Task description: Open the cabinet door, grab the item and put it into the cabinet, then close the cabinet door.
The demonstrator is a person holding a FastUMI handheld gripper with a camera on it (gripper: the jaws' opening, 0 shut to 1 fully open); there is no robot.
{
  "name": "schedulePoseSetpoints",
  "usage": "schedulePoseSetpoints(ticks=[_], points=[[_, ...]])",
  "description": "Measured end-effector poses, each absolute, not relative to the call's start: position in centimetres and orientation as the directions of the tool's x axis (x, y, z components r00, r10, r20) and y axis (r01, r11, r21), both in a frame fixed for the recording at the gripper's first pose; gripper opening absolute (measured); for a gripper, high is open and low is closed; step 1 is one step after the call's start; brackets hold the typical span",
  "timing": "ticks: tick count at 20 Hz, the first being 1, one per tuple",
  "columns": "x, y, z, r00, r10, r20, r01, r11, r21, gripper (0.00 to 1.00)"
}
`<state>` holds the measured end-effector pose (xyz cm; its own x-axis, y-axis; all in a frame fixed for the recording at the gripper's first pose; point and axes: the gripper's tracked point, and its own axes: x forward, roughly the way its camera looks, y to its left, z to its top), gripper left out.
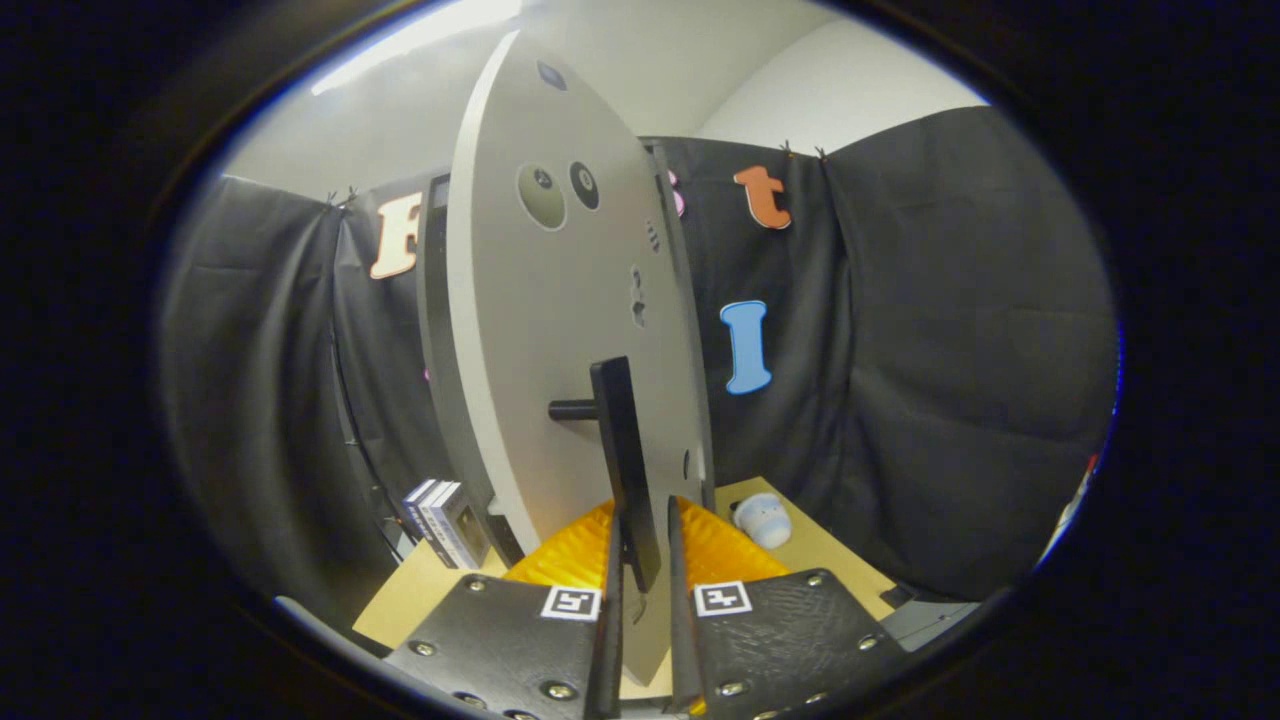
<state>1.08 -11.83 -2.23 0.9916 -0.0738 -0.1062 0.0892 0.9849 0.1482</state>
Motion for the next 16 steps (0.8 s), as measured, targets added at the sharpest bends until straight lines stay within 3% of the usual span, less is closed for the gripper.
schedulePoseSetpoints(ticks=[16], points=[[-0.1,-23.5,-2.5,0.984,-0.129,-0.121,0.146,0.979,0.139,0.19]])
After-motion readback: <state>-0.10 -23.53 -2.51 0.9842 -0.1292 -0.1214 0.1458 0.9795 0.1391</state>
